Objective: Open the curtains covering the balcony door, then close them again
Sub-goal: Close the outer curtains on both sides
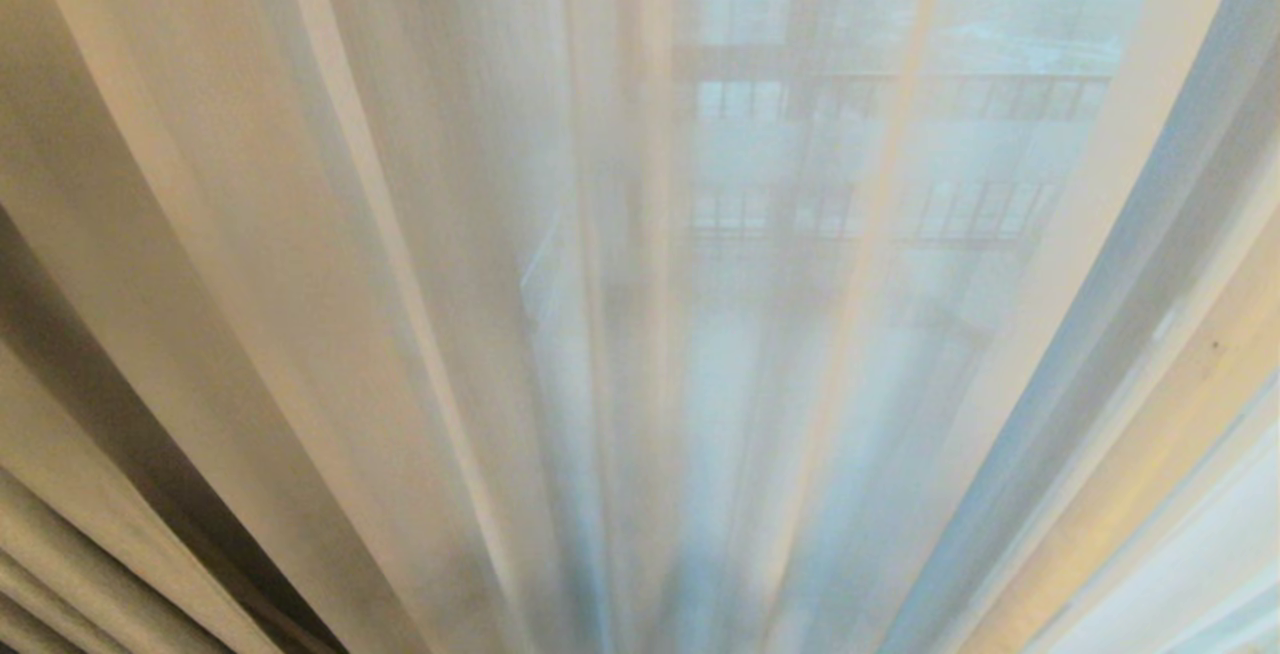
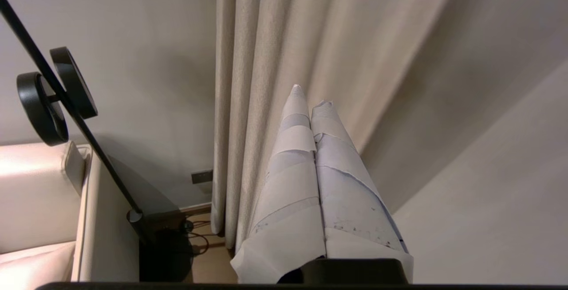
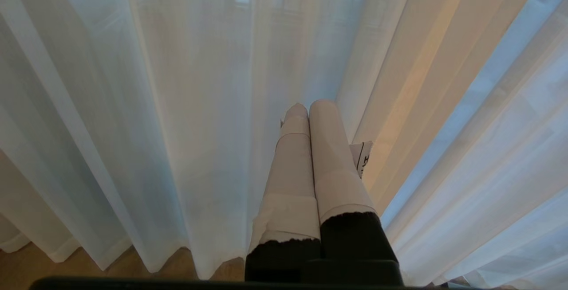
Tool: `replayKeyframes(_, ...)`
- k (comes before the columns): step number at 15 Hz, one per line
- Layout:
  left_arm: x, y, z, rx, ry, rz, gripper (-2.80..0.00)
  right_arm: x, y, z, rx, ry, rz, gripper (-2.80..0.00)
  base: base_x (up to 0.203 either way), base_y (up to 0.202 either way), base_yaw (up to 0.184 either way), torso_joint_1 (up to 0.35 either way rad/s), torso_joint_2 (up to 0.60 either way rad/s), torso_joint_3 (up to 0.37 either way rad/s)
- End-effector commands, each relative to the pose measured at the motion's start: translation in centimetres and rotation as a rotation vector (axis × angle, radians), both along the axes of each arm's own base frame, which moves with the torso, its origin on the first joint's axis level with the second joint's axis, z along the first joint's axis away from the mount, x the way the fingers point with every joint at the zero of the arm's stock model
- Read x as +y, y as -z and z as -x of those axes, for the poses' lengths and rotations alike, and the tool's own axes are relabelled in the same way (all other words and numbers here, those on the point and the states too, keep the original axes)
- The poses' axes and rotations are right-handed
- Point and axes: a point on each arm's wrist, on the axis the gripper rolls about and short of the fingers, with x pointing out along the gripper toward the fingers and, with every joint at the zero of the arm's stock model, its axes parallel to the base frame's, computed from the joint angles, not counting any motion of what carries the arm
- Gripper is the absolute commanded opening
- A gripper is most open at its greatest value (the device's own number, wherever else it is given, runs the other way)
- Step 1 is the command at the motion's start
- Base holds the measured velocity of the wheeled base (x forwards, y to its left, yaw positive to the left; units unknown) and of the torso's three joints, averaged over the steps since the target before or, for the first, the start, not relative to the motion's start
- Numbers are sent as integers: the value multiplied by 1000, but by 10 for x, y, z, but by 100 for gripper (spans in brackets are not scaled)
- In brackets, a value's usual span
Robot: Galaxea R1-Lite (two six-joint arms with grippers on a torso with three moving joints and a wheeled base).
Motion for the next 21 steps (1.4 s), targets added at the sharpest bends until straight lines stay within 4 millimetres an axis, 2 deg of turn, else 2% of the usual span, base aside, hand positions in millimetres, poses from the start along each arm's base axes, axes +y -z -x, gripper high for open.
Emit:
replayKeyframes(1,5,1,-8,8,-5,5,-280,0,0,0,2,0,1,-280,0,0,0,0,0,0)
replayKeyframes(7,23,-10,-19,-6,-36,-25,-280,0,0,0,2,-1,1,-280,0,0,0,0,0,0)
replayKeyframes(13,71,-27,-40,-58,-131,-78,-280,0,0,0,2,0,1,-280,0,0,0,0,0,0)
replayKeyframes(15,95,-23,-38,-18,-194,-89,-280,0,0,0,1,0,1,-280,0,0,0,0,0,0)
replayKeyframes(18,110,-16,-36,0,-230,-77,-280,0,0,0,3,0,1,-280,0,0,0,0,0,0)
replayKeyframes(21,117,-8,-43,5,-203,-59,-280,0,0,0,1,-1,1,-280,0,0,0,0,0,0)
